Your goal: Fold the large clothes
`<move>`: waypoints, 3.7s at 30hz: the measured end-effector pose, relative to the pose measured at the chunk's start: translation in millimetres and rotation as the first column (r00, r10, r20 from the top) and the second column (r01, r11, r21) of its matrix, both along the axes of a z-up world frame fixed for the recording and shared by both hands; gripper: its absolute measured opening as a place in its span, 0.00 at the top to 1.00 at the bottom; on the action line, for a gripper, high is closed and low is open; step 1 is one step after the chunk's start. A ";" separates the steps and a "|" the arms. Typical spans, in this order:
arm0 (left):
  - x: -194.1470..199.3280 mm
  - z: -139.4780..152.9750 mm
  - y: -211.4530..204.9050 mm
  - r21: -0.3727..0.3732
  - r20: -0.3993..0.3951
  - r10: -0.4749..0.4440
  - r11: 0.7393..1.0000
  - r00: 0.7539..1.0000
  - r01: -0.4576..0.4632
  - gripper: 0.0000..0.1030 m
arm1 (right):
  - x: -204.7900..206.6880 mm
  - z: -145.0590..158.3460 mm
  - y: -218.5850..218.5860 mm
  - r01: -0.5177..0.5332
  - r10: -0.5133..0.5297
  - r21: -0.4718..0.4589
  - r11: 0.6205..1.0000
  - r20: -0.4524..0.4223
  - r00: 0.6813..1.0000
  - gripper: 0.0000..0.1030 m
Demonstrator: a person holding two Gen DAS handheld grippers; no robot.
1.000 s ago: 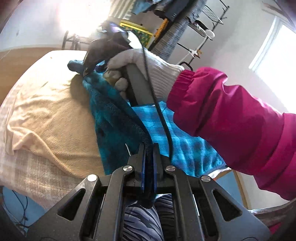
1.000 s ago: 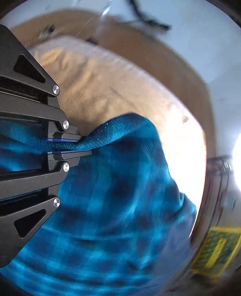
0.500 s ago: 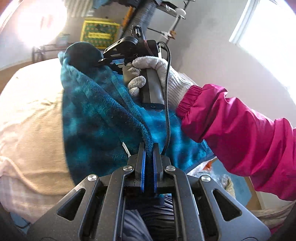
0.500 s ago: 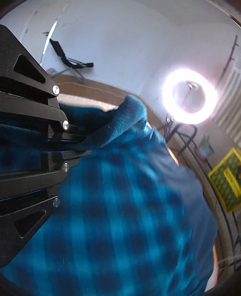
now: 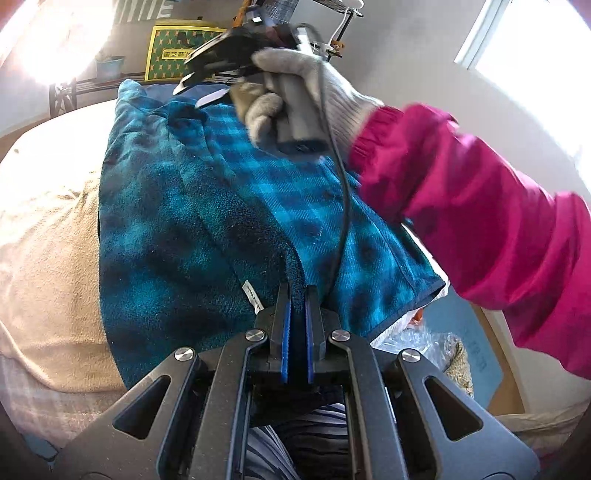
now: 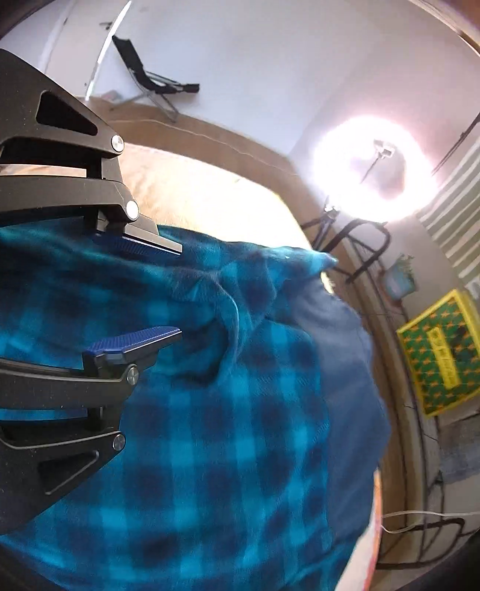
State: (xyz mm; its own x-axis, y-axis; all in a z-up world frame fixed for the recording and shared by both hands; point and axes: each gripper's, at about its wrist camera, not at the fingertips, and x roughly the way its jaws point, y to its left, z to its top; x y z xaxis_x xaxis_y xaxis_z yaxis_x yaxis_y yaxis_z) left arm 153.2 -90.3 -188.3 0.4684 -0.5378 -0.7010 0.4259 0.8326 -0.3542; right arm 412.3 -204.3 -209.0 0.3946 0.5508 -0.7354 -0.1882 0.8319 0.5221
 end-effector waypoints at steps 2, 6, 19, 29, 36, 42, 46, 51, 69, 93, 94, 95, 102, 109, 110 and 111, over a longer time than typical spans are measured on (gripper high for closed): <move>-0.1 2.0 0.7 -0.001 0.001 0.004 1.000 1.000 -0.004 0.97 | 21.1 -19.6 0.0 -0.009 0.009 0.001 1.000 -0.072 0.997 0.62; -1.2 3.5 1.6 0.013 0.005 0.001 1.000 1.000 -0.001 0.97 | 56.9 -41.1 8.0 0.066 -0.057 0.081 0.995 -0.110 0.992 0.60; 4.9 -17.4 -20.9 0.035 -0.023 -0.067 0.997 0.997 0.068 0.97 | 54.4 -25.1 -18.0 0.096 -0.089 -0.155 0.983 0.054 0.995 0.97; -3.3 -19.5 -26.0 0.036 -0.044 -0.102 0.994 0.994 0.104 0.89 | 40.7 -21.2 -29.0 0.053 -0.047 -0.194 0.980 0.032 0.998 0.91; -53.4 11.1 6.1 -0.016 -0.020 -0.117 0.993 0.993 0.116 0.71 | -27.5 29.9 -77.5 0.012 -0.006 -0.091 0.996 0.069 0.998 0.82; -75.8 25.7 72.1 -0.081 -0.017 0.042 0.996 0.999 -0.043 0.63 | -121.2 63.5 -86.6 -0.074 0.080 -0.058 0.996 0.106 0.991 0.64; -74.8 17.6 109.9 -0.074 -0.040 0.148 0.986 0.988 -0.151 0.62 | -183.7 70.4 -79.3 -0.131 0.139 -0.068 0.989 0.141 0.980 0.64; -59.5 -6.0 131.7 -0.128 -0.107 0.201 0.968 0.974 -0.214 0.62 | -245.2 47.3 -61.7 -0.176 0.180 -0.050 0.983 0.097 0.979 0.51; -37.5 -32.1 72.4 0.006 -0.141 0.119 0.993 0.983 -0.119 0.89 | -267.0 -53.7 -29.1 -0.188 0.185 -0.032 0.982 -0.080 0.980 0.93; -12.9 -67.3 -21.9 0.190 0.004 0.020 0.982 1.000 -0.020 0.88 | -305.0 -10.6 -155.9 0.105 -0.077 -0.154 0.983 0.174 0.982 0.76; -12.9 -66.3 -22.5 0.196 0.002 0.012 0.981 1.000 -0.012 0.88 | -304.9 -8.6 -173.9 0.136 -0.106 -0.159 0.978 0.183 0.977 0.75; -11.4 -64.2 -22.4 0.199 -0.011 0.008 0.980 1.000 -0.005 0.88 | -304.5 -6.2 -186.8 0.158 -0.126 -0.167 0.973 0.189 0.974 0.74; -12.0 -12.3 -9.9 0.091 -0.012 0.019 0.996 1.000 -0.018 0.76 | -303.6 5.7 -299.2 0.358 -0.301 -0.248 0.900 0.242 0.922 0.52; -6.6 36.9 -14.3 0.001 0.041 0.019 1.000 0.999 -0.019 0.65 | -299.2 -24.8 -385.0 0.453 -0.426 -0.319 0.832 0.155 0.892 0.52; -3.0 39.9 -16.4 -0.009 0.044 0.017 1.000 0.999 -0.017 0.65 | -299.0 -29.5 -393.0 0.459 -0.438 -0.322 0.828 0.139 0.888 0.52; -0.4 41.6 -18.5 -0.012 0.046 0.016 1.000 0.999 -0.015 0.65 | -299.1 -35.4 -399.5 0.466 -0.452 -0.317 0.826 0.122 0.884 0.52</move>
